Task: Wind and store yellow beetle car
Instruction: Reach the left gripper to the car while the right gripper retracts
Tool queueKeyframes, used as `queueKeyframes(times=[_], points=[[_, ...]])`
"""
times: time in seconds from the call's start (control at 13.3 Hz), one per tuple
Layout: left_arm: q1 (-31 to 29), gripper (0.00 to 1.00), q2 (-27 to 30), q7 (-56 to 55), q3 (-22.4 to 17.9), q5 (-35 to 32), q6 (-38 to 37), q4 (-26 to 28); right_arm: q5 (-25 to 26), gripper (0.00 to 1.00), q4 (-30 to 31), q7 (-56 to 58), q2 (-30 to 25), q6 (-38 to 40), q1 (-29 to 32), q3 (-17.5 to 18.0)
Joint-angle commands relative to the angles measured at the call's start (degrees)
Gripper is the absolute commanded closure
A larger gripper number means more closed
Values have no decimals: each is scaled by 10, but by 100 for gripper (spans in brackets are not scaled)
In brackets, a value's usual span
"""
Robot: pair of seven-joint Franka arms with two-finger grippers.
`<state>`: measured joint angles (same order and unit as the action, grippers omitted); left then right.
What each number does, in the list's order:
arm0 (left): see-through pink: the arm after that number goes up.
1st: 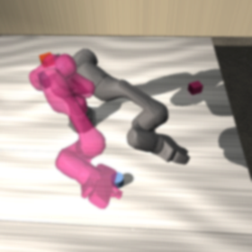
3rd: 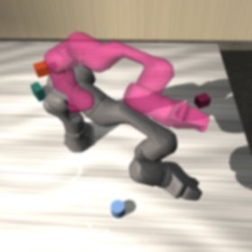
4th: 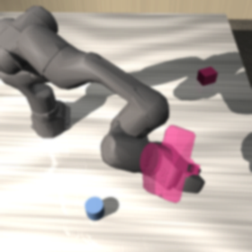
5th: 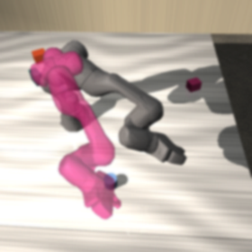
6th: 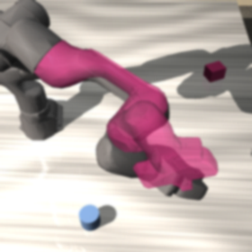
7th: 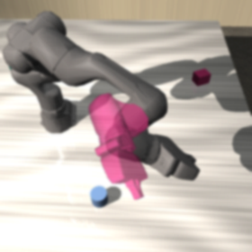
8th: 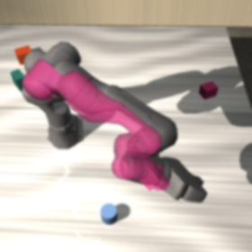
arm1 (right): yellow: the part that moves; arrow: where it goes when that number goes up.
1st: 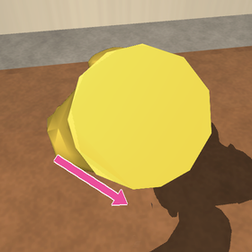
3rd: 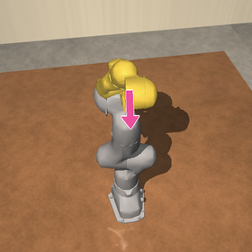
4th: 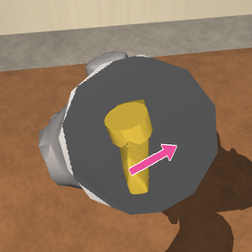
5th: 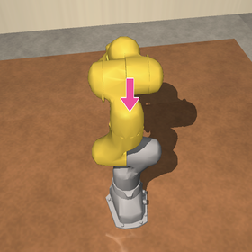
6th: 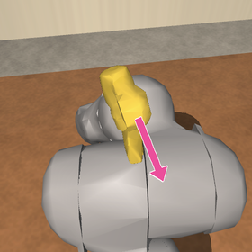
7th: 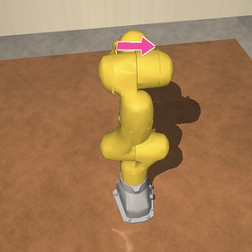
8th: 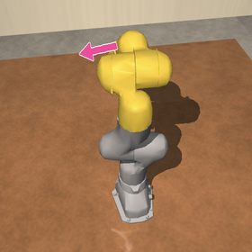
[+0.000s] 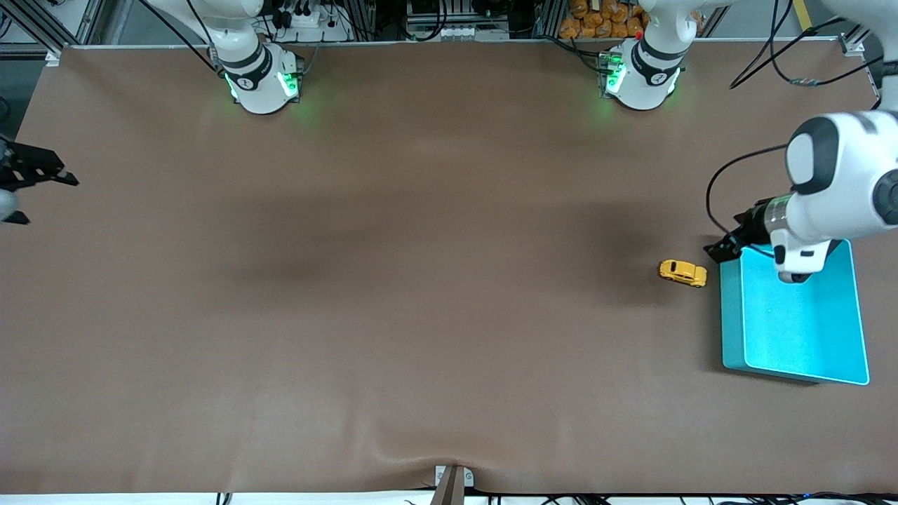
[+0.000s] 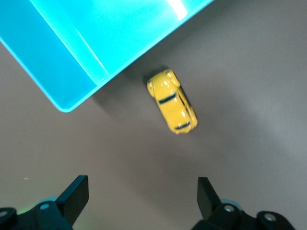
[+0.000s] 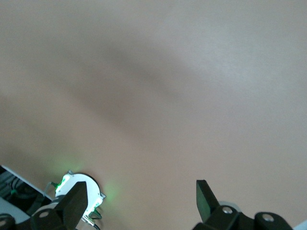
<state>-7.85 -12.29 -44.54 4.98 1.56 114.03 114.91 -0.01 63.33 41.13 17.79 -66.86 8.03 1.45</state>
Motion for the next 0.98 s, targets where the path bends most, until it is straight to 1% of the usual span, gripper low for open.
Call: queueKeyframes(times=[0.0, 0.15, 0.23, 0.38, 0.53, 0.6, 0.68, 0.9], points=[[4, 0, -30, -88, 2, 2, 46, 5, -4, 0, -22, -106, -16, 9, 6, -2], [4, 0, -32, -118, 2, 1, 107, 42, -5, 0, -23, -229, -38, 2, 3, 0], [4, 0, -33, -134, 2, 1, 140, 60, -5, 0, -23, -266, -47, -5, 1, 1], [4, 0, -47, -189, 2, -3, 188, 80, -7, 0, -22, -313, -66, -8, -1, 2], [5, 0, -66, -249, 3, -40, 208, 84, -10, 0, -4, -357, -96, -11, -1, 1], [5, 0, -73, -276, 3, -57, 217, 85, -10, 0, 16, -360, -112, -13, -1, 1], [6, 0, -84, -300, 3, -70, 232, 85, -10, 0, 55, -360, -135, -29, -2, 2], [6, 0, -106, -336, 3, -81, 273, 85, -10, 0, 237, -362, -250, -137, -4, 3]])
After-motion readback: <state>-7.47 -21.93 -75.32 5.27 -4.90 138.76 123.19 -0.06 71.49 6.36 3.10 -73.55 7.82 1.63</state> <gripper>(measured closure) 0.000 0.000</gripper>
